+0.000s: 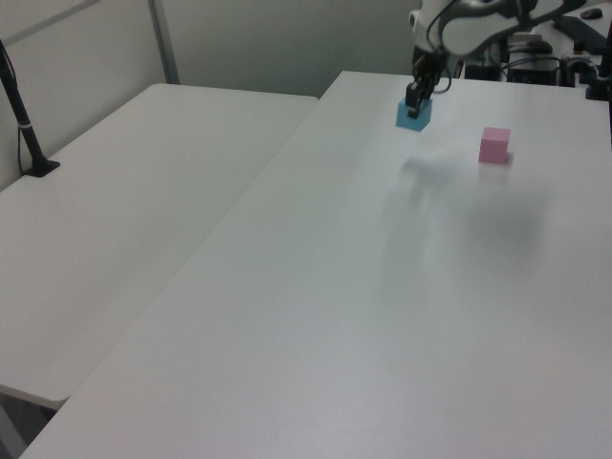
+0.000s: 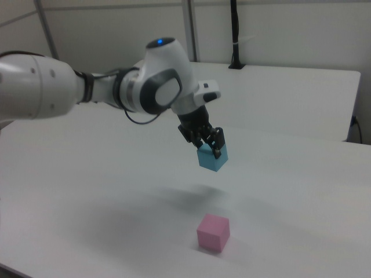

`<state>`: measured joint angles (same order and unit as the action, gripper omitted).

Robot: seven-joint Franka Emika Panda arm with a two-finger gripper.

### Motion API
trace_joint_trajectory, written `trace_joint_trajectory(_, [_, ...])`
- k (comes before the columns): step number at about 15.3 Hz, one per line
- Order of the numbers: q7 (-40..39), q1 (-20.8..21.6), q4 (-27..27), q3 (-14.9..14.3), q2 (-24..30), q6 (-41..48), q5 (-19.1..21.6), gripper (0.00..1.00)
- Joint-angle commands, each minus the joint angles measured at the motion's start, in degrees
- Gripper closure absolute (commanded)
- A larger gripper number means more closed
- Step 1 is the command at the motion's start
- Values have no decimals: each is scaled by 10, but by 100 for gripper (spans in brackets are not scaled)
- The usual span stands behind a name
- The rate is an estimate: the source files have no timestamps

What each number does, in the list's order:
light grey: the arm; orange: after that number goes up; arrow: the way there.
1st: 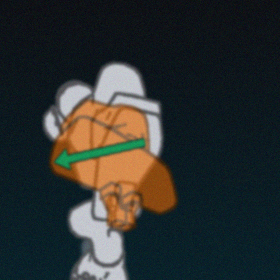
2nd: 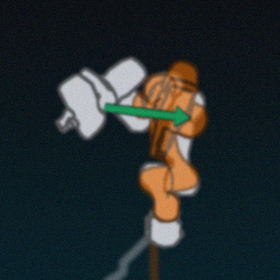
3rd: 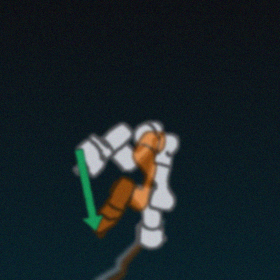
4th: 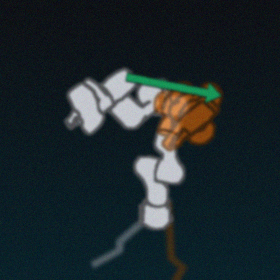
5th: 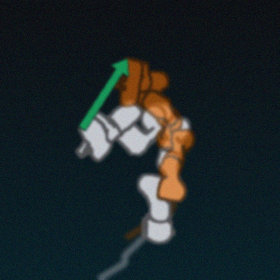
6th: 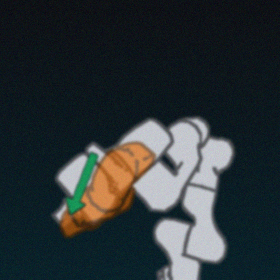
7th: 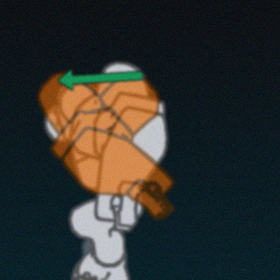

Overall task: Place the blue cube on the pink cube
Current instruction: 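Lift the light-blue cube and carry it over the pink cube, then lower the light-blue cube onto the pink cube and open the gripper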

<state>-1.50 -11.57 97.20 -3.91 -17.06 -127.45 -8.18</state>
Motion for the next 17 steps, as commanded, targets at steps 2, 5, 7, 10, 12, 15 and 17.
trace_joint_trajectory(2, [-98,-29,23,0,83,126,-5,62])
trace_joint_trajectory(5, [-134,-45,30,0,109,192,-3,62])
trace_joint_trajectory(7, [-143,-54,61,0,127,193,-3,62])
trace_joint_trajectory(10, [-185,-71,122,0,156,172,-3,62])
trace_joint_trajectory(12, [-205,-83,155,0,163,142,-3,62])
trace_joint_trajectory(15, [-213,-94,201,0,163,64,-3,62])
trace_joint_trajectory(17, [-215,-102,203,0,159,47,-4,62])
